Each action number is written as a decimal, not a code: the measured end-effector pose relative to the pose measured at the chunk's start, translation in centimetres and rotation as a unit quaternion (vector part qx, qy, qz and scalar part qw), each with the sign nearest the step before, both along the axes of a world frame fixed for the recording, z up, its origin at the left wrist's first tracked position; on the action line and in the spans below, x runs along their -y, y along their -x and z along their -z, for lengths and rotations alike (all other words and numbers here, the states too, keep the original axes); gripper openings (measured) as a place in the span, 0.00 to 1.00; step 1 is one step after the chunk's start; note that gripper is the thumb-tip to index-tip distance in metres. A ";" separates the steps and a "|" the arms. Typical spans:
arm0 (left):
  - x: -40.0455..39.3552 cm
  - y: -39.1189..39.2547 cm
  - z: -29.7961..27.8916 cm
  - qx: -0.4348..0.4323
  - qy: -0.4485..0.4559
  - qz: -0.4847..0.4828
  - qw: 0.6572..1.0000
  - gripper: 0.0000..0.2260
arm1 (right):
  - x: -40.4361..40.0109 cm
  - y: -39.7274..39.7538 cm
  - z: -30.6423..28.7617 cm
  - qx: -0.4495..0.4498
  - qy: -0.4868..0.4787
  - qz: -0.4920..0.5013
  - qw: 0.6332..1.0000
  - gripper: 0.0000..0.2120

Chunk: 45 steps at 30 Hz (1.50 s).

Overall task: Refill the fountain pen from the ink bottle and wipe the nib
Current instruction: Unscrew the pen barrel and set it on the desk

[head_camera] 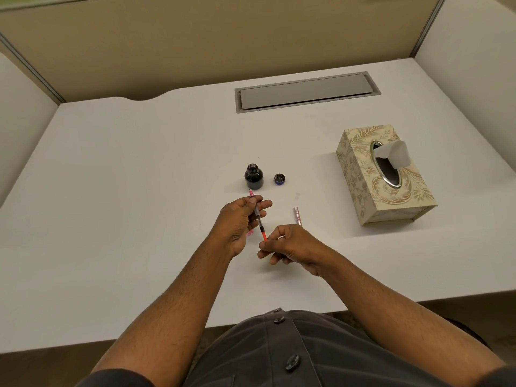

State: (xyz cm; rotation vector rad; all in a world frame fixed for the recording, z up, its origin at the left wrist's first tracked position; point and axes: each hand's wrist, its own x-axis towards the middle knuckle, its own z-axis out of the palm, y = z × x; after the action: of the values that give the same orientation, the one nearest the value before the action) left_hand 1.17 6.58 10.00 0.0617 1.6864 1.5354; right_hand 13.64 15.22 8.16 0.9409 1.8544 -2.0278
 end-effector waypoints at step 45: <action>-0.1 -0.2 -0.3 -0.008 -0.005 0.013 1.000 0.09 | 0.0 -0.1 -0.2 -0.004 -0.002 -0.008 1.000 0.08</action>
State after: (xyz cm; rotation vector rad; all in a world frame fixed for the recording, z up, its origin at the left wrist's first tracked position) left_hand 1.33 6.69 10.28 0.0999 1.6842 1.5283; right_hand 13.75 15.20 8.38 0.9189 1.8656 -2.0216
